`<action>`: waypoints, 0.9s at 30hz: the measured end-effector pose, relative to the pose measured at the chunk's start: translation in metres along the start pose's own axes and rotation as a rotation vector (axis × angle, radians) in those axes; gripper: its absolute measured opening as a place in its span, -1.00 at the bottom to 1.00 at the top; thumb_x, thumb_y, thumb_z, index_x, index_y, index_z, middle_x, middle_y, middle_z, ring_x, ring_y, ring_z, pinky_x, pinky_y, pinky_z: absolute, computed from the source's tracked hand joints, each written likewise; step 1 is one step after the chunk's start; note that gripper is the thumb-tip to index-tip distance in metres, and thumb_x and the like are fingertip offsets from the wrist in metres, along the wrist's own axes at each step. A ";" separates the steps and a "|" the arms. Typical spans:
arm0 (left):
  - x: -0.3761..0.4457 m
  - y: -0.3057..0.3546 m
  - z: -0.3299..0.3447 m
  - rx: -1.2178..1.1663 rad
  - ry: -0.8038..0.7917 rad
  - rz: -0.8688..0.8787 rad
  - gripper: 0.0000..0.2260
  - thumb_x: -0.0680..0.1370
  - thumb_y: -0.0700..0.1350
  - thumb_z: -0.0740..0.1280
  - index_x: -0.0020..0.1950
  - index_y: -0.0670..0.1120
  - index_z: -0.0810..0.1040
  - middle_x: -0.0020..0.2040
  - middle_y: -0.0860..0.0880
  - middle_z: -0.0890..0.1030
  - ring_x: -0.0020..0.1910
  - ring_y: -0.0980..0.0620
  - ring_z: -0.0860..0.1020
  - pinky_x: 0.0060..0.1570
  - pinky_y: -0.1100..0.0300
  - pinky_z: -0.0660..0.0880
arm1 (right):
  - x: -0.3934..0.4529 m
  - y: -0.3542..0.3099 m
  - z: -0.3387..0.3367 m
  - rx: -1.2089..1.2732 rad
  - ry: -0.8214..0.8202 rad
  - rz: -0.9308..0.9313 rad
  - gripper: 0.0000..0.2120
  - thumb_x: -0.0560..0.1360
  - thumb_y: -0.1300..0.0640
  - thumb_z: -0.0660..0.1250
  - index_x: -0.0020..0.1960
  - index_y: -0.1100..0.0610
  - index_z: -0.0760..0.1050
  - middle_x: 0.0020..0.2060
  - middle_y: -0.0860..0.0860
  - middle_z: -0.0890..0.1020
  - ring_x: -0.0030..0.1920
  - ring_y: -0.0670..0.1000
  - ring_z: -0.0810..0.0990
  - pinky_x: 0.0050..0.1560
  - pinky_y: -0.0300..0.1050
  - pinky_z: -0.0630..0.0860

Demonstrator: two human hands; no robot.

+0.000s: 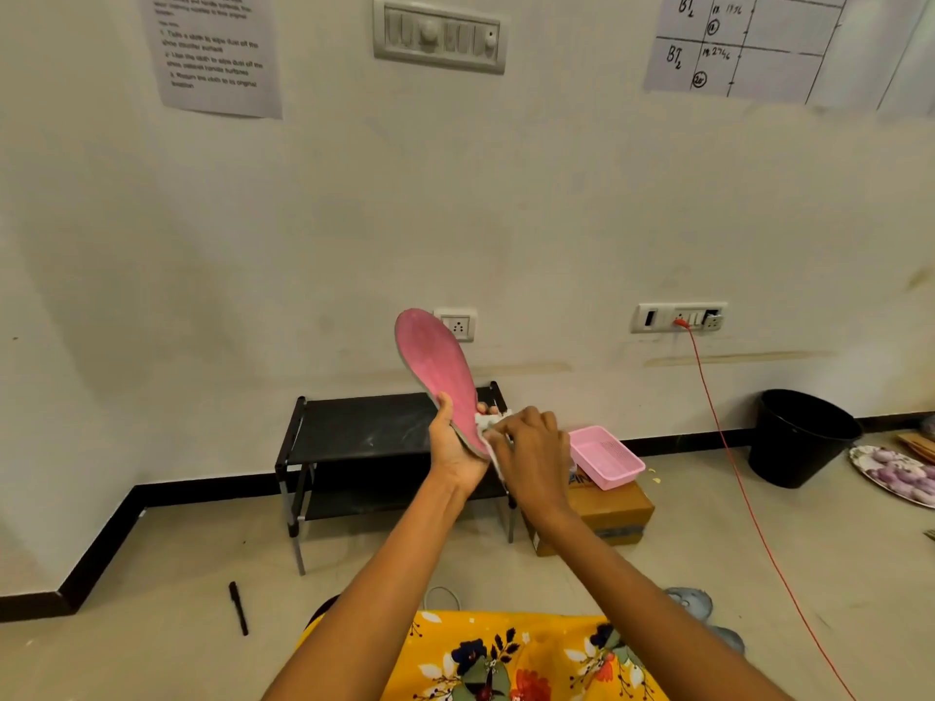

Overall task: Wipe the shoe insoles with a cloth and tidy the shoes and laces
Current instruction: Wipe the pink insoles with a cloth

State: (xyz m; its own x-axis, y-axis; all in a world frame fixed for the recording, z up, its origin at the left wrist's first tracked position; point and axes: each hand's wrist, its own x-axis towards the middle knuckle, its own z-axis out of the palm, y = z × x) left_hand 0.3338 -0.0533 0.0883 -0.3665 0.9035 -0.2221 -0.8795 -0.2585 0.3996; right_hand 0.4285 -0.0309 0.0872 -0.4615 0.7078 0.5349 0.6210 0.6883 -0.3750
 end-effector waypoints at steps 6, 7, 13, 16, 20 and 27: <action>0.008 0.001 0.003 0.076 0.014 0.043 -0.55 0.54 0.25 0.17 -0.12 -0.17 0.43 -0.26 -0.09 0.44 -0.25 -0.01 0.46 -0.14 0.10 0.46 | -0.002 -0.005 -0.001 -0.005 -0.036 0.033 -0.75 0.58 0.00 0.17 0.10 0.09 0.54 0.08 0.00 0.51 0.10 0.00 0.42 0.04 -0.15 0.26; 0.009 0.003 0.000 0.061 0.013 0.045 -0.55 0.54 0.24 0.18 -0.12 -0.17 0.43 -0.26 -0.09 0.44 -0.23 -0.02 0.47 -0.10 0.08 0.46 | -0.010 -0.007 -0.002 0.035 -0.075 -0.039 -0.76 0.57 -0.01 0.18 0.09 0.08 0.54 0.08 -0.02 0.50 0.10 -0.02 0.42 0.04 -0.18 0.24; 0.004 0.002 0.001 0.196 -0.074 0.025 -0.72 0.60 -0.03 0.14 -0.02 -0.20 0.52 -0.15 -0.16 0.60 -0.10 -0.10 0.55 0.03 0.00 0.46 | 0.019 0.011 -0.015 0.440 0.097 0.186 -0.86 0.55 0.09 0.25 -0.04 0.16 0.48 -0.04 0.02 0.46 0.04 0.09 0.49 -0.01 -0.03 0.44; 0.003 0.001 0.006 0.261 -0.116 -0.007 -0.74 0.59 -0.12 0.12 0.07 -0.20 0.56 -0.10 -0.15 0.66 -0.08 -0.09 0.61 0.04 0.01 0.50 | 0.033 0.013 -0.019 0.471 0.079 0.200 -0.88 0.56 0.14 0.24 -0.06 0.18 0.48 -0.08 0.09 0.56 -0.02 0.10 0.52 -0.16 -0.18 0.36; 0.004 -0.003 0.007 0.248 -0.142 -0.009 -0.65 0.60 -0.03 0.10 0.13 -0.23 0.54 -0.02 -0.16 0.62 -0.06 -0.07 0.60 0.09 0.05 0.49 | 0.014 -0.009 -0.005 0.427 -0.012 0.095 -0.85 0.55 0.17 0.25 0.04 0.20 0.54 -0.03 0.10 0.61 -0.04 0.03 0.58 -0.02 -0.14 0.53; 0.002 -0.010 -0.005 0.219 -0.079 -0.063 -0.47 0.56 0.25 0.10 -0.02 -0.20 0.56 -0.14 -0.18 0.66 -0.12 -0.10 0.63 0.03 -0.01 0.51 | 0.005 0.012 0.001 0.080 0.073 -0.027 -0.85 0.51 0.02 0.31 -0.04 0.06 0.61 -0.10 0.02 0.66 -0.07 0.07 0.53 -0.09 -0.01 0.44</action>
State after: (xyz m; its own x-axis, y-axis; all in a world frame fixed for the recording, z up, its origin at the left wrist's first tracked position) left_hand 0.3407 -0.0503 0.0794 -0.2801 0.9419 -0.1856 -0.8098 -0.1280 0.5726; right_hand 0.4334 -0.0192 0.0849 -0.4282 0.6775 0.5980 0.5554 0.7193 -0.4173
